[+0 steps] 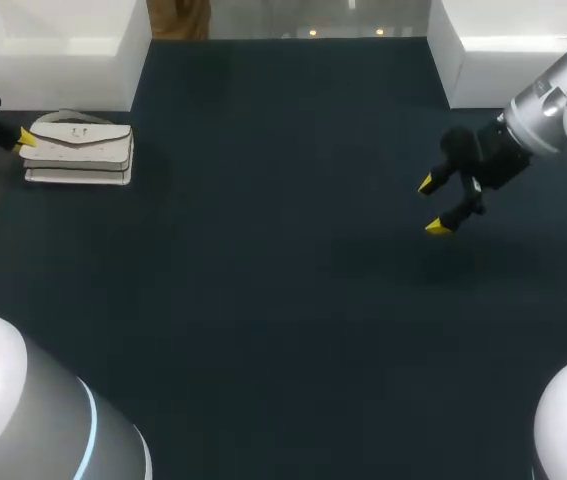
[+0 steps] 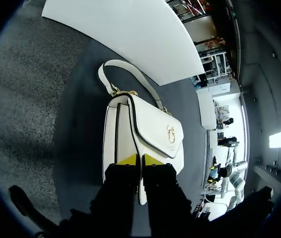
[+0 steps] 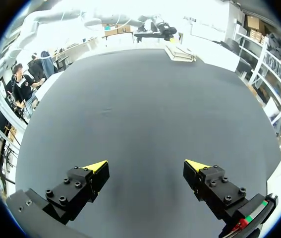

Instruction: Pick up the bag, open it, inspect its contents, close it, and place it on the opposite side

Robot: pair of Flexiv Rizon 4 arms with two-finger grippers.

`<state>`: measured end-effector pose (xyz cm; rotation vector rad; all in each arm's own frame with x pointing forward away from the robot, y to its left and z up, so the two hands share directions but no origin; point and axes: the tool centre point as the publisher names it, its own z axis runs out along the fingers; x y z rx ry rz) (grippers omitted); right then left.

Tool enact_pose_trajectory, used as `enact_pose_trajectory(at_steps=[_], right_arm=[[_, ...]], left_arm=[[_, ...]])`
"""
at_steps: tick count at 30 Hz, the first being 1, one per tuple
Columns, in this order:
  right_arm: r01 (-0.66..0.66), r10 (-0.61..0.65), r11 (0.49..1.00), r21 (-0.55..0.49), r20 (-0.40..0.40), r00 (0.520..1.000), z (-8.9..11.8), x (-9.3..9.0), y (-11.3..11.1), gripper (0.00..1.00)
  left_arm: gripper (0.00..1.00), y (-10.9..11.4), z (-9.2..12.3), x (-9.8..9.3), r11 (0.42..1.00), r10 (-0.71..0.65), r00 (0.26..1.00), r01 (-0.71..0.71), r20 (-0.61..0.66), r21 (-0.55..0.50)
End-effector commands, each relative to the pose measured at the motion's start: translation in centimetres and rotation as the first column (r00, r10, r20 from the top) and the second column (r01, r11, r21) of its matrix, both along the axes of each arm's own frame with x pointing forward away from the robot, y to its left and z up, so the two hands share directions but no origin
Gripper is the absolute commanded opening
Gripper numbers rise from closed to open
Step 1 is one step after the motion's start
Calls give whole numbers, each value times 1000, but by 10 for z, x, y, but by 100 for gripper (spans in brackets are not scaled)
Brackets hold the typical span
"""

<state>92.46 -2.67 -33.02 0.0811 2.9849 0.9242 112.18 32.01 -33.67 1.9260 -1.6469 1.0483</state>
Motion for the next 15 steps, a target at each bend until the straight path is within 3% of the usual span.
enact_pose_trajectory(at_steps=[1, 6, 15], right_arm=[[0, 0, 1000, 0, 0, 1000, 0, 0, 0, 100], [0, 0, 1000, 0, 0, 1000, 0, 0, 0, 100], [0, 0, 1000, 0, 0, 1000, 0, 0, 0, 100]], left_arm=[[0, -19, 1, -12, 987, -163, 980, 161, -117, -28], [0, -51, 0, -38, 983, -181, 977, 176, -116, -51], [0, -85, 5, -74, 984, -178, 978, 175, -105, -38]])
